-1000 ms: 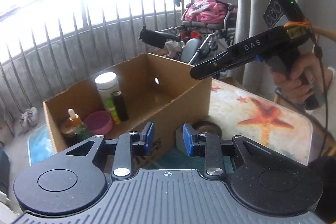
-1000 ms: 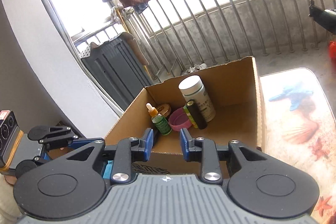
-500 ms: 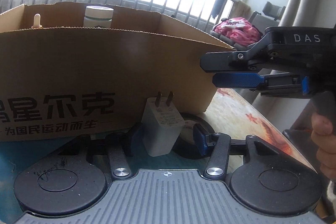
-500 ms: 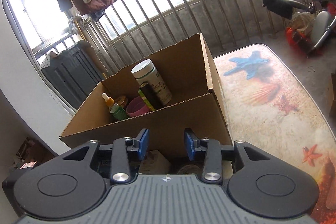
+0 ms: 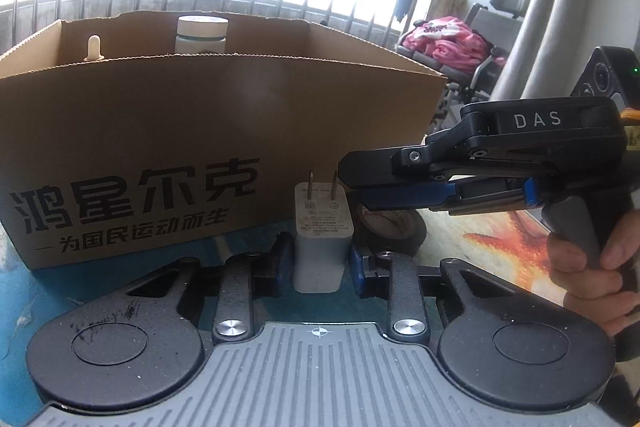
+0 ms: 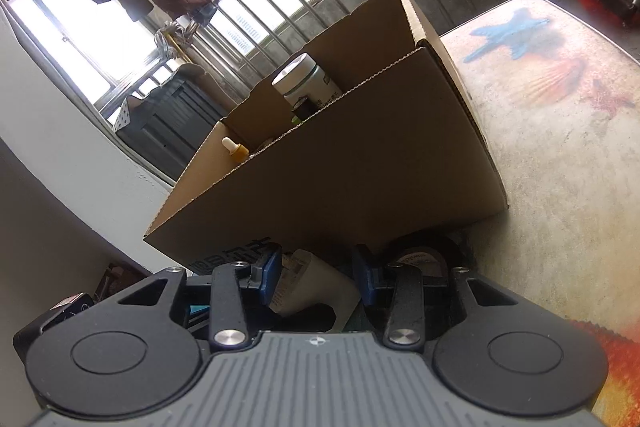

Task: Organize rigid objects
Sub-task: 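Lower the left gripper onto the white plug charger and grasp it, then lift the white charger and carry it into the box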

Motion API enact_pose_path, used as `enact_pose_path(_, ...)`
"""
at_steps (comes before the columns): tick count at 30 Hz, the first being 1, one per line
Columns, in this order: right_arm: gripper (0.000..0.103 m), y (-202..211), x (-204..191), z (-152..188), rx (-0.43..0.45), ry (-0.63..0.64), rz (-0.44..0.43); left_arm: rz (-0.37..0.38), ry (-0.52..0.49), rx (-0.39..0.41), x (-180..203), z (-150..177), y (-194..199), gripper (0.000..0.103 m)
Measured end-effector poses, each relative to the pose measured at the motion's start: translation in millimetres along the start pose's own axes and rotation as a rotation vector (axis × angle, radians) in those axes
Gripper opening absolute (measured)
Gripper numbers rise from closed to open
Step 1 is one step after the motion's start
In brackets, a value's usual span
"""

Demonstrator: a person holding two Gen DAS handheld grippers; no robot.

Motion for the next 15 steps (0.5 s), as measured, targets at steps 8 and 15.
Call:
enact_pose_path(8, 0.047, -0.2, -17.4, 16.7, -0.025, 0.069, 0.016, -0.027, -0.04, -0.014, -3.2, 17.5, 24.8, 0.028)
enact_pose_path(15, 0.047, -7.8, -37.5, 23.9, -0.03, 0.187, -0.013, -0.017, -0.012, -0.005, -10.0, 22.4, 33.8, 0.027)
Point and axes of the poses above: each gripper's, at about its wrist camera, not at the fingertips, and y roughly against the way its jaws point, x to its right, z to its underside, the point moved 6 cm from there along -y, roughly the way its jaws point, and after that the axes turned 4 degrees about -x, right-handed, at the moved point
